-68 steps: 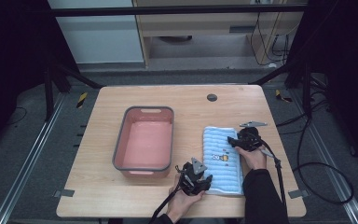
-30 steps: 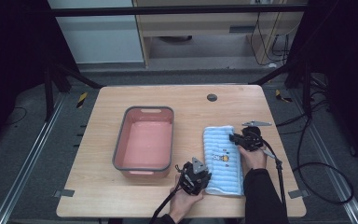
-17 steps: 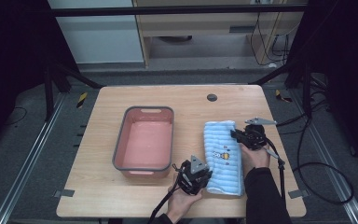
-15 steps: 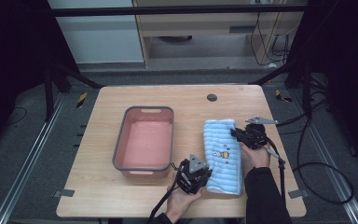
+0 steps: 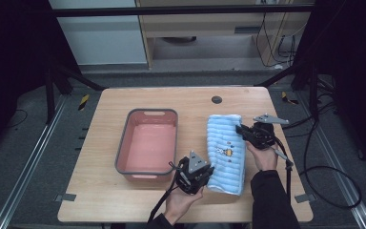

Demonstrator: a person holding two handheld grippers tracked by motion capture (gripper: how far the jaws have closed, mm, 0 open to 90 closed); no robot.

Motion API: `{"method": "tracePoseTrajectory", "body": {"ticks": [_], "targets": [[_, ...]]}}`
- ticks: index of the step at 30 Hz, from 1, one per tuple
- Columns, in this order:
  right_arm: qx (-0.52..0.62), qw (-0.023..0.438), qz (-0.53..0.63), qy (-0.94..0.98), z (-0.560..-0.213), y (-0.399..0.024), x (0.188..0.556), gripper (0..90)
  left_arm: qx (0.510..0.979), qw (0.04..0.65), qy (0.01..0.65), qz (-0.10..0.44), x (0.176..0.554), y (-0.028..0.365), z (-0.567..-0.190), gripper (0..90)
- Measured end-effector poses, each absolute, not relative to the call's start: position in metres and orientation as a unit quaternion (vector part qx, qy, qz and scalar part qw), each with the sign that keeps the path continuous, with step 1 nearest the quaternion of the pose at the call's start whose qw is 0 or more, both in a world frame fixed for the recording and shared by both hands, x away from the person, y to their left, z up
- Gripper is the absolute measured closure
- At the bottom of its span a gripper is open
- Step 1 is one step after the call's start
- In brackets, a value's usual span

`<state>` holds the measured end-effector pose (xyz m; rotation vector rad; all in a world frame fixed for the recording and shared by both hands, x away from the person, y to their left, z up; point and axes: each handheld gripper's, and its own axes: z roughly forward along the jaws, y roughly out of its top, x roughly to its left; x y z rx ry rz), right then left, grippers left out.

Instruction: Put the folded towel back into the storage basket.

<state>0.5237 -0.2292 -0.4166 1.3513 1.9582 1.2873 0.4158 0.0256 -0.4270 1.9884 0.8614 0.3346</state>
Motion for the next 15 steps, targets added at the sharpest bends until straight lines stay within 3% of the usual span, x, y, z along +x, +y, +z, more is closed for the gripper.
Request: {"method": "tracePoseTrajectory", "body": {"ticks": [15], "targets": [[0.464,0.238,0.482,0.704,-0.374,-0.203,0.523,79.9,0.798,0.472,0.340,0.155,0.413,0.050,-0.388,83.9]]}}
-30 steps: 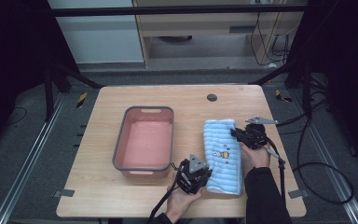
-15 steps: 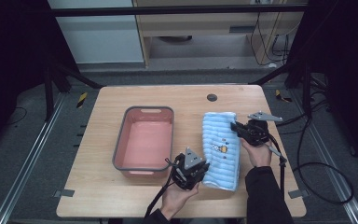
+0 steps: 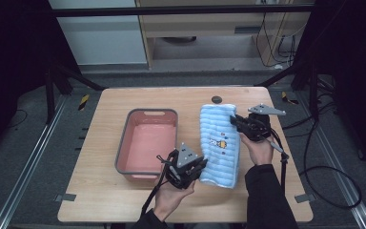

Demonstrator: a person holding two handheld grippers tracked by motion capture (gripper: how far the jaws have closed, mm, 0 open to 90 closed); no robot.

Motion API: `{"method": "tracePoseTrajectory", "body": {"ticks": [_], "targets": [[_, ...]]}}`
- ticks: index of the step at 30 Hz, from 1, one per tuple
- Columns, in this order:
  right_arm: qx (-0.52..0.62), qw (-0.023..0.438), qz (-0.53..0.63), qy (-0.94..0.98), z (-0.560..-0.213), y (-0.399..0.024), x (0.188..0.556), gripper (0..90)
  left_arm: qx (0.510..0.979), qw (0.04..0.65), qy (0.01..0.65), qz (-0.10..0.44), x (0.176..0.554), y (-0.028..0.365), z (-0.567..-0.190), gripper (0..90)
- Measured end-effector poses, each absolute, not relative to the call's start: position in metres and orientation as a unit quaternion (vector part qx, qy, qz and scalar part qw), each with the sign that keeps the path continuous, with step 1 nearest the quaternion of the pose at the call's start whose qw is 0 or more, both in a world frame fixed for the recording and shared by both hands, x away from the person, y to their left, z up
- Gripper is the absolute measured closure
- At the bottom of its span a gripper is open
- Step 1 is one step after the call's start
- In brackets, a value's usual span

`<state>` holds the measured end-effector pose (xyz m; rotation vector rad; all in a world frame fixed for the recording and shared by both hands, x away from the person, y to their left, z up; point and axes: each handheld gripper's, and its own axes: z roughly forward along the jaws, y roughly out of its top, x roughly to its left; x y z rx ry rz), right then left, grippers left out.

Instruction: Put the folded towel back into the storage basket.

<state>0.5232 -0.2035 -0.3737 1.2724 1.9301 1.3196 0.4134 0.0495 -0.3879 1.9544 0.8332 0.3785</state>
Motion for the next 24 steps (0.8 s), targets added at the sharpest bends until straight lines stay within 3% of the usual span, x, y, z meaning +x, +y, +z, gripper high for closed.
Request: {"method": "tracePoseTrajectory", "body": {"ticks": [24], "targets": [[0.444,0.251,0.497,0.702,-0.340,-0.167,0.530,79.9,0.782,0.486,0.345,0.184,0.413,0.086,-0.359,84.0]]}}
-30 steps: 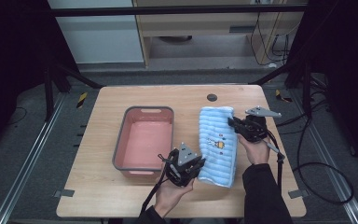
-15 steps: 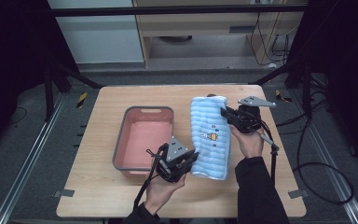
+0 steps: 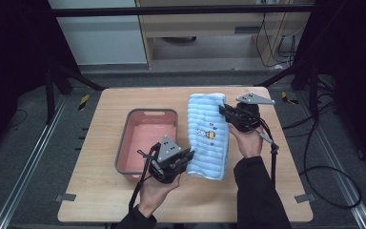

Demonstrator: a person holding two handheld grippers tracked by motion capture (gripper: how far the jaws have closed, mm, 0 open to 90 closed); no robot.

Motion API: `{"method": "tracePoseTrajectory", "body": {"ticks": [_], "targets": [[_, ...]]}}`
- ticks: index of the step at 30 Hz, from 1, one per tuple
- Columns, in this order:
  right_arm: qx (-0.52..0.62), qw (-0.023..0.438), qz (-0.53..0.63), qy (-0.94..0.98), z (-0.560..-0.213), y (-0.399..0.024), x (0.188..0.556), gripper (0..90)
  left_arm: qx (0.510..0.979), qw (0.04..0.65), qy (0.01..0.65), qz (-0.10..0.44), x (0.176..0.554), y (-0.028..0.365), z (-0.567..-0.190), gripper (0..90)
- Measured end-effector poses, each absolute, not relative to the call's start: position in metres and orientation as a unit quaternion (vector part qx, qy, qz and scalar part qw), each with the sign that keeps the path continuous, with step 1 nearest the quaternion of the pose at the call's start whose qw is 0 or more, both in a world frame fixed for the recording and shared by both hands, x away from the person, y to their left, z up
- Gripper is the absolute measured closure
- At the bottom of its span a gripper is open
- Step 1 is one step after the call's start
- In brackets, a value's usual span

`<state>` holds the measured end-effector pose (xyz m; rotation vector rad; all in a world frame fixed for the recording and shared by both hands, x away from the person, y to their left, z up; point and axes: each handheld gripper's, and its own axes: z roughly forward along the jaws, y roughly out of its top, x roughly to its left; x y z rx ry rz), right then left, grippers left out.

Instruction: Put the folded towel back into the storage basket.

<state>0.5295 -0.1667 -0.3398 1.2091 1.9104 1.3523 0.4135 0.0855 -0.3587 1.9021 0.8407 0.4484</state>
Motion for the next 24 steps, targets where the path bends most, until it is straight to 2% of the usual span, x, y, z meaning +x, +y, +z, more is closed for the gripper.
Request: {"method": "tracePoseTrajectory", "body": {"ticks": [24], "targets": [[0.414,0.252,0.505,0.714,-0.317,-0.112,0.547,79.8,0.761,0.497,0.364,0.203,0.419,0.130,-0.343,84.0]]}}
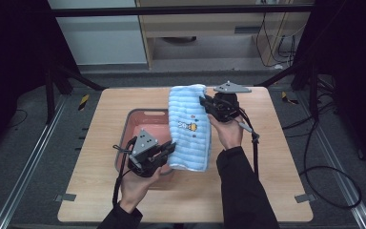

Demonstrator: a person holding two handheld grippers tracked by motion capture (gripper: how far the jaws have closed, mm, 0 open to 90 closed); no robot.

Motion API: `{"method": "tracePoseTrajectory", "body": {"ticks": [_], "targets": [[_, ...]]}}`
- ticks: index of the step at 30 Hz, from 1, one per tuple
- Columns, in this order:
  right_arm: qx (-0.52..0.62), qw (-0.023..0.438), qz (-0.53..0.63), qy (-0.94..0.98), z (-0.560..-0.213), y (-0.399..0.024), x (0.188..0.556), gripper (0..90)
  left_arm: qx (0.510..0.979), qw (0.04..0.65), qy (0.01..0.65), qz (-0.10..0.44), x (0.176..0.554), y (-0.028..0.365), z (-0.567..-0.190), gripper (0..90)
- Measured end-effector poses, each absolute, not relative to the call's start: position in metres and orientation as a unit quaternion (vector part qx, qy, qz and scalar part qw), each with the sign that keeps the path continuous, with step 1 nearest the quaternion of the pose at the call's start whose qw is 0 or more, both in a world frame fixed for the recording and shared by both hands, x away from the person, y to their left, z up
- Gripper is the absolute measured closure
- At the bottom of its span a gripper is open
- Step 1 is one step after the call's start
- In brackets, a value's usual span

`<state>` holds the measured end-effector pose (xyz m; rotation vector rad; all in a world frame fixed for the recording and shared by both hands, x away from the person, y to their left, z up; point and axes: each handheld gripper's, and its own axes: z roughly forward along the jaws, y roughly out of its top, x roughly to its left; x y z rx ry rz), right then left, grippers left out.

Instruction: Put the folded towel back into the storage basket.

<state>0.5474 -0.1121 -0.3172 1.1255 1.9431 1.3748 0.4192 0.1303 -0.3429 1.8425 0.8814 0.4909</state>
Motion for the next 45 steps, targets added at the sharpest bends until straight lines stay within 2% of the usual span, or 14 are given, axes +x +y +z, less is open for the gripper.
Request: {"method": "tracePoseTrajectory", "body": {"ticks": [45], "targets": [[0.381,0.222,0.517,0.733,-0.327,-0.015,0.583,79.8,0.721,0.483,0.435,0.240,0.430,0.219,-0.343,84.2]]}}
